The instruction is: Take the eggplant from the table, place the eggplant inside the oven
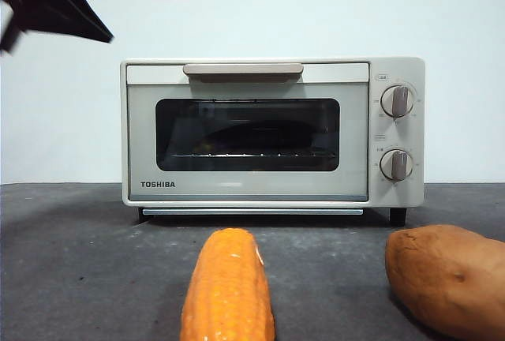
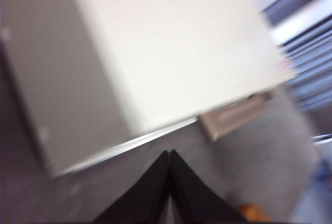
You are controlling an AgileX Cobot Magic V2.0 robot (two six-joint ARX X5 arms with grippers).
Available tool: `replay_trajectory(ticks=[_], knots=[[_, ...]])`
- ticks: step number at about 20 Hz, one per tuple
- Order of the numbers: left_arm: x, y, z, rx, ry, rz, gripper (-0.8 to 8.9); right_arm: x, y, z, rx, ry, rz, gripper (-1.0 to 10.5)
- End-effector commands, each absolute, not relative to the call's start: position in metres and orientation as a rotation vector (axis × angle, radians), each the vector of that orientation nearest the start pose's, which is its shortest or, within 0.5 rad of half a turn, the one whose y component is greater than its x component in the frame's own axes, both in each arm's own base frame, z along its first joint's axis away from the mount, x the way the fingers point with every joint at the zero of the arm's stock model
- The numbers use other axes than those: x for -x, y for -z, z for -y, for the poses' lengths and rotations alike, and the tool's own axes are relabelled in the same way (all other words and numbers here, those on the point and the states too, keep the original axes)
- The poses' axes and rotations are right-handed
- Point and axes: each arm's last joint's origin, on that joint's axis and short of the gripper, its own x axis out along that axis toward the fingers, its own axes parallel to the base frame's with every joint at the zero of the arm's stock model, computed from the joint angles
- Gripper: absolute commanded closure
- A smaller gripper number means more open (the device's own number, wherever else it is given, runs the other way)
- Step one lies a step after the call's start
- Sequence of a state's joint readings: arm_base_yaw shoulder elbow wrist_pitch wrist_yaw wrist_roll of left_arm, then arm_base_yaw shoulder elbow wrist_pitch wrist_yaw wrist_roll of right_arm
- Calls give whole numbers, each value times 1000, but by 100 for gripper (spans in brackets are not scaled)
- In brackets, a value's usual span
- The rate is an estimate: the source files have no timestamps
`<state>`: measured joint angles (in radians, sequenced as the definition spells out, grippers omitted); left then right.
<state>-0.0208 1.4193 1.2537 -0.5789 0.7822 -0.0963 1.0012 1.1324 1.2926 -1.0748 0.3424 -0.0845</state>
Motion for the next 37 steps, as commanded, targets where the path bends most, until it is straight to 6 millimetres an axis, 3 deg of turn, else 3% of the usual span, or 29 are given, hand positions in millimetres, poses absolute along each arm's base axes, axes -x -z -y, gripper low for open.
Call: replay_trajectory(ticks=[1,5,9,12,15,19,30,32,37], knots=[[-274,-338,33,142,660,-709,807,-136,-342,-161,661,-568,-708,943],[-245,-346,41,63,573,-640,808,-167,-310,-136,500,-395,-761,943],[-218,-334,45,47,488,-546,808,-187,-285,-97,280,-330,-759,943],[-192,-299,46,53,398,-487,808,-192,-260,-61,66,-266,-667,943],[-173,-261,46,92,364,-470,808,-182,-235,-41,6,-208,-529,943],[-163,-233,48,137,363,-551,808,-175,-219,-39,-17,-199,-458,943],[-163,-233,48,136,362,-556,808,-176,-222,-39,-19,-198,-431,943],[-150,-238,44,103,351,-535,807,-176,-221,-39,-18,-198,-432,943],[-103,-265,23,-53,273,-209,808,-176,-222,-39,-19,-198,-431,943]])
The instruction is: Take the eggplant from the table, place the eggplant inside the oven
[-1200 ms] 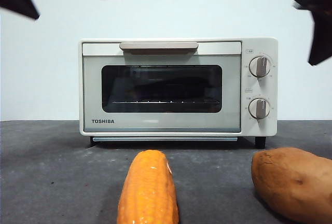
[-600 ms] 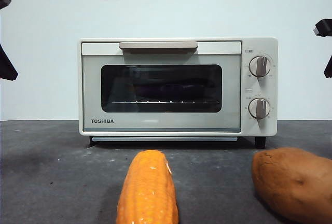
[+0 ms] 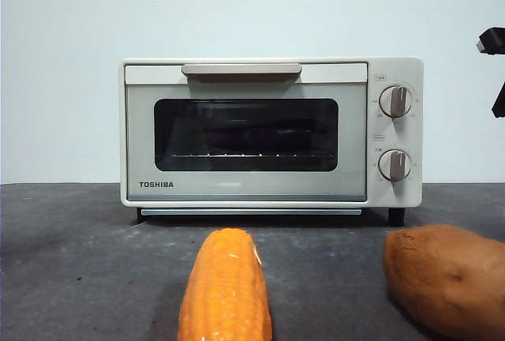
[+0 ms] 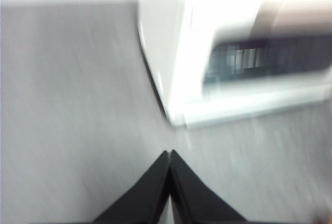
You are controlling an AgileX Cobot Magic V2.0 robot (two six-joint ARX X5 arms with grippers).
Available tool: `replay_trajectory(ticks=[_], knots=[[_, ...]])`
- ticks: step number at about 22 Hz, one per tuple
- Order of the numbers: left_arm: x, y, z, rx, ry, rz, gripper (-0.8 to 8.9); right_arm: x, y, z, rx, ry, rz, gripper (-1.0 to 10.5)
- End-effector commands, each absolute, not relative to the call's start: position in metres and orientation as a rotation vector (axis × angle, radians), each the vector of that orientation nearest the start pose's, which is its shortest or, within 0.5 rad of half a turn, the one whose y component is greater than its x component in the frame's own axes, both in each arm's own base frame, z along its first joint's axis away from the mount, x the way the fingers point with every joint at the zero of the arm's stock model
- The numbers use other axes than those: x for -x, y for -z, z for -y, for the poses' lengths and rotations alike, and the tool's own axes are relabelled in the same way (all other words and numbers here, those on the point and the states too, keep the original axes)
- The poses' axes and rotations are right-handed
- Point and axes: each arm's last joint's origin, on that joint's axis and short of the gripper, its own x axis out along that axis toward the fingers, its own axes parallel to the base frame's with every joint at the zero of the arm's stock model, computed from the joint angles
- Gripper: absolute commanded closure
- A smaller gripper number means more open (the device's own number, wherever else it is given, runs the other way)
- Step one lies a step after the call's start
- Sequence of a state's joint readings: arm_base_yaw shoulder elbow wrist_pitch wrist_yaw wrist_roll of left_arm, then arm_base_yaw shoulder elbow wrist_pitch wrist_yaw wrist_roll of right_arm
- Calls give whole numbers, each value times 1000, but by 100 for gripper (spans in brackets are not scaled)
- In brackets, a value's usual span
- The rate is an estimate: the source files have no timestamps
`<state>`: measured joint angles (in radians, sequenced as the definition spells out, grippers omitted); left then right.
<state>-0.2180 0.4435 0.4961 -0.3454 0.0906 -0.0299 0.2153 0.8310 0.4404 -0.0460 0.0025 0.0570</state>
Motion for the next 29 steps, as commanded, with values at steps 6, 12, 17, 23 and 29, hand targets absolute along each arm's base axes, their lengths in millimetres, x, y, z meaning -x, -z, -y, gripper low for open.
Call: replay_trajectory(ticks=[6,12,17,23,29], knots=[[-86,-215,4,-66,77,-66,808,-176,-222,-39,-19,-198,-431,943],[-91,-169,1,-63,51,-157,807,-176,-222,-39,-19,-198,-430,943],[-95,-151,1,-61,52,-189,807,-176,-222,-39,-20,-199,-422,943],[-95,-153,1,-62,52,-165,808,-176,-223,-39,-20,-199,-417,943],[-95,-153,1,-62,52,-165,807,-176,-223,-40,-20,-201,-418,943]])
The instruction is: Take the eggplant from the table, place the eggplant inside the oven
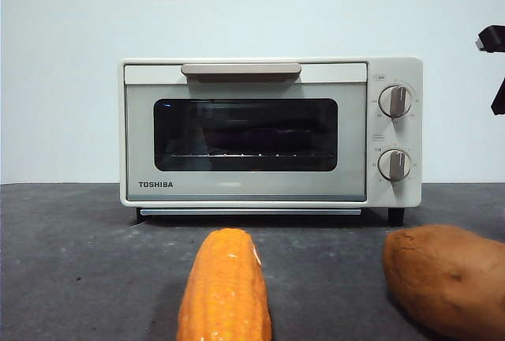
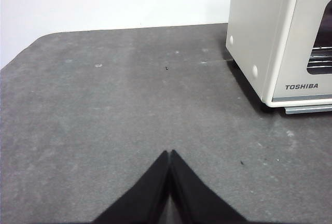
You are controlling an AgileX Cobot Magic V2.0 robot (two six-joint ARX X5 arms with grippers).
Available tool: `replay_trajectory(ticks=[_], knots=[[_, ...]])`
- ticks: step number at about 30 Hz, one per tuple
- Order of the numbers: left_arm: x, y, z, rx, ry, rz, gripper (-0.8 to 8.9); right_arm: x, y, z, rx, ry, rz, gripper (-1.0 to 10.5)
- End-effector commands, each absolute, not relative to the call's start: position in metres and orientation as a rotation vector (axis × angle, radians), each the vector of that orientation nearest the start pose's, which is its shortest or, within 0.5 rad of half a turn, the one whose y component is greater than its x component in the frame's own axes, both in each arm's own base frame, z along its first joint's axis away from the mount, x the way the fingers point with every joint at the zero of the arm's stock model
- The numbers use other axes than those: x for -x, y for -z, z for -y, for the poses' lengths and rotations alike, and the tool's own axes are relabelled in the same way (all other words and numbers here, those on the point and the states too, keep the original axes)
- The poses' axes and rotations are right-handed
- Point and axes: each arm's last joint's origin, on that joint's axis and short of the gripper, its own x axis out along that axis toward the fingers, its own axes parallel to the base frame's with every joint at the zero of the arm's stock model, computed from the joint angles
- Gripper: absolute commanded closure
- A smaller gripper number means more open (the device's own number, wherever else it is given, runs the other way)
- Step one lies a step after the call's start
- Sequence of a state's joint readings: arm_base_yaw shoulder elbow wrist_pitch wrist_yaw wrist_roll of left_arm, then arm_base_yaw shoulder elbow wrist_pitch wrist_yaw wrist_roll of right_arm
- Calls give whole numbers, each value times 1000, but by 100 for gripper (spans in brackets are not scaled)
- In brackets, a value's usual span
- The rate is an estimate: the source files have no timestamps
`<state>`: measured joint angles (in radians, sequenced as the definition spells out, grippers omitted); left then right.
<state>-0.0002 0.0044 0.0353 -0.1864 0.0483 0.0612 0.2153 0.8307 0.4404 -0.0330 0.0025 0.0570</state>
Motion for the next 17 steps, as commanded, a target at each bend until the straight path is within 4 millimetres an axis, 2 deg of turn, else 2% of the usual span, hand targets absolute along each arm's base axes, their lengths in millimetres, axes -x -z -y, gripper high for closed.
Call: replay_trajectory(ticks=[1,7,12,15,17], knots=[[-95,-153,1,-62,52,-165,808,-174,-224,-40,-21,-207,-413,943],[-95,-153,1,-62,52,-165,807,-148,-252,-31,-26,-132,-226,943],[-95,-153,1,-62,52,-165,808,-112,-276,-19,12,-88,-4,943],[-95,-153,1,-62,52,-165,807,-92,-281,-12,16,-55,102,943],[-95,-153,1,-62,52,-165,808,-84,-275,-9,23,-30,141,943]])
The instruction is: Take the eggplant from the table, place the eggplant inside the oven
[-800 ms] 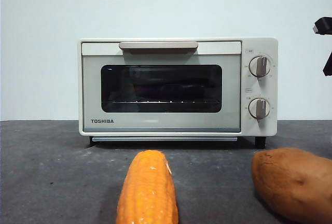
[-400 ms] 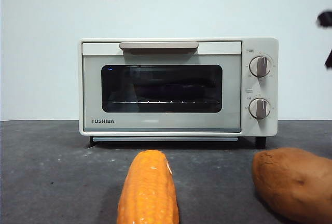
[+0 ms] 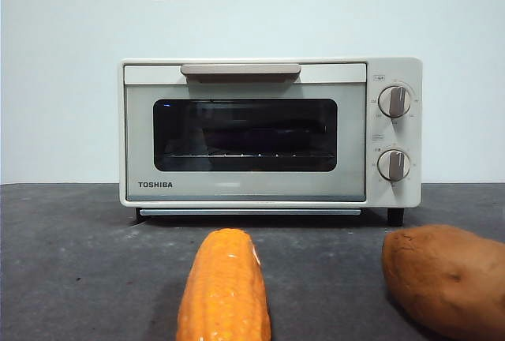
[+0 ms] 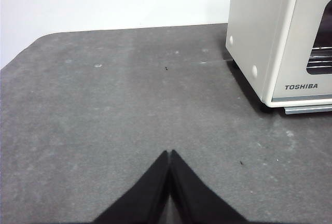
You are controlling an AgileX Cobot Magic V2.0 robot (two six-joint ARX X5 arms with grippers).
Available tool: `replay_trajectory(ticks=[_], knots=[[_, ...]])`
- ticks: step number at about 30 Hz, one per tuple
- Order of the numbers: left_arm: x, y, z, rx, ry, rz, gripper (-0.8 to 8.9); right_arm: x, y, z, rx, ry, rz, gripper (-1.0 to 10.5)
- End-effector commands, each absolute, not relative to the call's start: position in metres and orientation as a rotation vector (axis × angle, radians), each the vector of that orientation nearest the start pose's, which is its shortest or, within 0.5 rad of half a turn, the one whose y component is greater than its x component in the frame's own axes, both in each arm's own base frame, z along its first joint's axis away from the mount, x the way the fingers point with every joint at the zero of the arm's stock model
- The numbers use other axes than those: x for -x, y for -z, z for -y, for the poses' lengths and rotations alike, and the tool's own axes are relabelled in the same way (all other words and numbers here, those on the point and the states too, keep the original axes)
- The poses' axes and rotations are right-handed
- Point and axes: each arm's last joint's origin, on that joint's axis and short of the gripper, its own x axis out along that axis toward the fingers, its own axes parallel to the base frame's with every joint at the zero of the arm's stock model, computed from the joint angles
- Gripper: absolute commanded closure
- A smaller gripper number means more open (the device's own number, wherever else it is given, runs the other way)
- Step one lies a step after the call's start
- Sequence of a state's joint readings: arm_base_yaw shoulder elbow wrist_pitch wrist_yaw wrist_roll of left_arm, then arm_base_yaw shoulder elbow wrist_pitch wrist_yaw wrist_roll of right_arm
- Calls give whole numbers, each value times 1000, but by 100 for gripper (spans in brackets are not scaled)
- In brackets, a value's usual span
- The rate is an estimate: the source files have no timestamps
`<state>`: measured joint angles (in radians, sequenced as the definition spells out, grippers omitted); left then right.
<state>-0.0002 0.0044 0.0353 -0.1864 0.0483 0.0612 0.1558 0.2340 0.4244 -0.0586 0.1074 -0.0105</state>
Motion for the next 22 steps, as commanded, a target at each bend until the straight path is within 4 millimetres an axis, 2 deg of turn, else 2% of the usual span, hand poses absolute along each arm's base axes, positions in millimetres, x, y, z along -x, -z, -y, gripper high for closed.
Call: replay_trajectory(ticks=[1,8,15,18,22], knots=[[-95,-153,1,-62,52,-165,807,-82,-270,-8,25,-20,148,943],[-95,-153,1,-62,52,-165,808,-83,-215,-3,8,25,109,943],[-95,-153,1,-62,52,-166,807,-97,-164,-4,-52,22,-39,943],[-95,-153,1,-62,52,-165,807,-96,-152,-4,-58,28,-151,943],[-95,-153,1,-62,52,-165,807,-96,-153,-4,-58,37,-140,943]])
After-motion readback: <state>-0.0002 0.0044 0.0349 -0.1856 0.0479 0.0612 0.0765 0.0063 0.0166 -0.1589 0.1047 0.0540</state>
